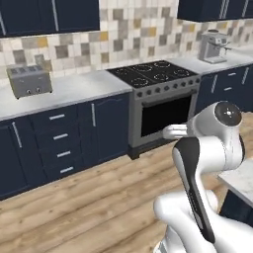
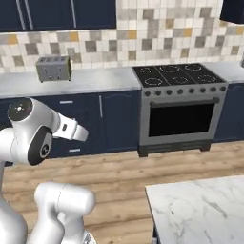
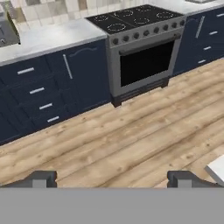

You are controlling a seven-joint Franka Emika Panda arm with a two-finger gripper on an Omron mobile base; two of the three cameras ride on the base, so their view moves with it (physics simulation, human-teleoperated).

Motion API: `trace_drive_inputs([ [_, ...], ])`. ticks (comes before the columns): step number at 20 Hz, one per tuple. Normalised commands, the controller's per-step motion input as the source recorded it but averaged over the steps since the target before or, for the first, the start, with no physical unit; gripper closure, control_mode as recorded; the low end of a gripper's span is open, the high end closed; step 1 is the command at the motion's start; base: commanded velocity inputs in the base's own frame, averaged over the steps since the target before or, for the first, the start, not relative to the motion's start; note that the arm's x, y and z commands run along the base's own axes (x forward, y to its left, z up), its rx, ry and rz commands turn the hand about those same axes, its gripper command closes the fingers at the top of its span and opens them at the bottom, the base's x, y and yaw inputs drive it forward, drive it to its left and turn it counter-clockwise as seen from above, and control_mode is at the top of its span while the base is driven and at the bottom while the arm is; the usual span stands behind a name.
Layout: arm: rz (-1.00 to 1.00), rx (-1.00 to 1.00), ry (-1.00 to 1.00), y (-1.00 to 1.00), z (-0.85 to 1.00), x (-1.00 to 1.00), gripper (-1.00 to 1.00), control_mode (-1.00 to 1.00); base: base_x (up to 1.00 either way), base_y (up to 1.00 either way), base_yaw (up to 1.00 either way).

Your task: Take the cheese, shrimp, and lemon from the fridge and place them on the plate on the dining counter to create an appetizer plate.

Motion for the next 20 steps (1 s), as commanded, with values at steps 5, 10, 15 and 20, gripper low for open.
trace_drive_inputs([
  [5,0.0,0.0,0.0,0.0,0.0,0.0,-1.0,1.0,1.0,0.0,-0.49],
  [10,0.0,0.0,0.0,0.0,0.0,0.0,-1.0,1.0,1.0,0.0,-0.57],
  [15,0.0,0.0,0.0,0.0,0.0,0.0,-1.0,1.0,1.0,0.0,-0.66],
  [20,0.0,0.0,0.0,0.0,0.0,0.0,-1.0,1.0,0.84,0.04,-0.68],
])
